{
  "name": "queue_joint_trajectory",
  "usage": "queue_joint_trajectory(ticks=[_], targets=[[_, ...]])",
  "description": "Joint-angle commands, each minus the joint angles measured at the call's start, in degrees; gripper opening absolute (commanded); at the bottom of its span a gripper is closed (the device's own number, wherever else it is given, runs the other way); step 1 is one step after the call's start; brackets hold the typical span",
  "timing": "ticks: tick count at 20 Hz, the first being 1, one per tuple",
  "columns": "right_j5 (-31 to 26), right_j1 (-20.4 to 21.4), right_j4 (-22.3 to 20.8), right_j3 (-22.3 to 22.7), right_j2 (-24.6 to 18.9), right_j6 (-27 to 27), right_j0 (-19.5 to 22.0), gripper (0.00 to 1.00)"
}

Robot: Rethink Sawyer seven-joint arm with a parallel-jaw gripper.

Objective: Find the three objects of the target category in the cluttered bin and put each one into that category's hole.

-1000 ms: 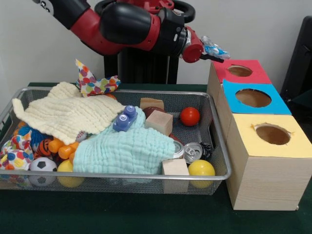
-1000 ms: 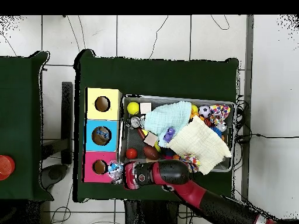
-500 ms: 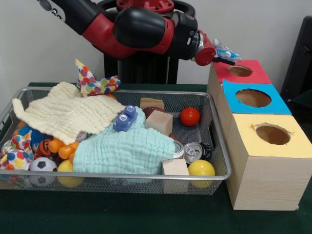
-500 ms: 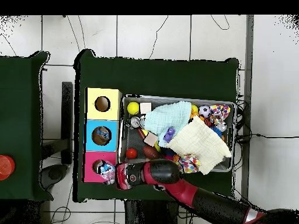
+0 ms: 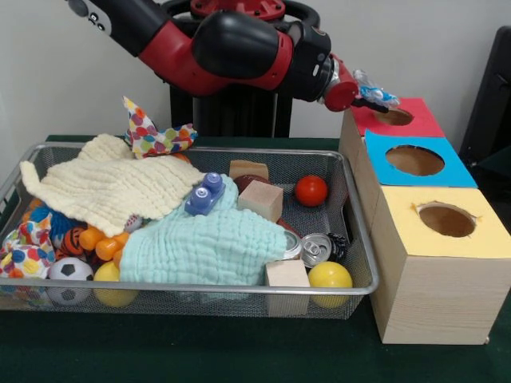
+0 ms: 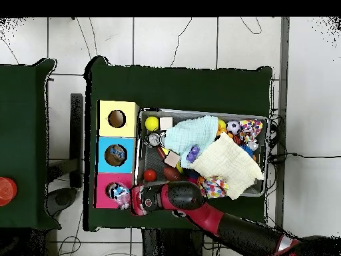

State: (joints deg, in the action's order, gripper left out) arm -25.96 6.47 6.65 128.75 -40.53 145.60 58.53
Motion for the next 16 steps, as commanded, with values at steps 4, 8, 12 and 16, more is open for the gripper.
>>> queue_joint_trajectory(ticks=[4,8,12,16], targets=[[9.27,4.69,4.96,-9.93,4.22,8.22,-1.78,1.00],[9.99,4.03,5.77,-10.58,3.66,8.04,-1.16,1.00],[10.13,2.37,6.46,-11.13,2.66,7.48,0.08,1.00],[9.51,2.81,7.47,-10.77,2.08,8.08,0.47,1.00]])
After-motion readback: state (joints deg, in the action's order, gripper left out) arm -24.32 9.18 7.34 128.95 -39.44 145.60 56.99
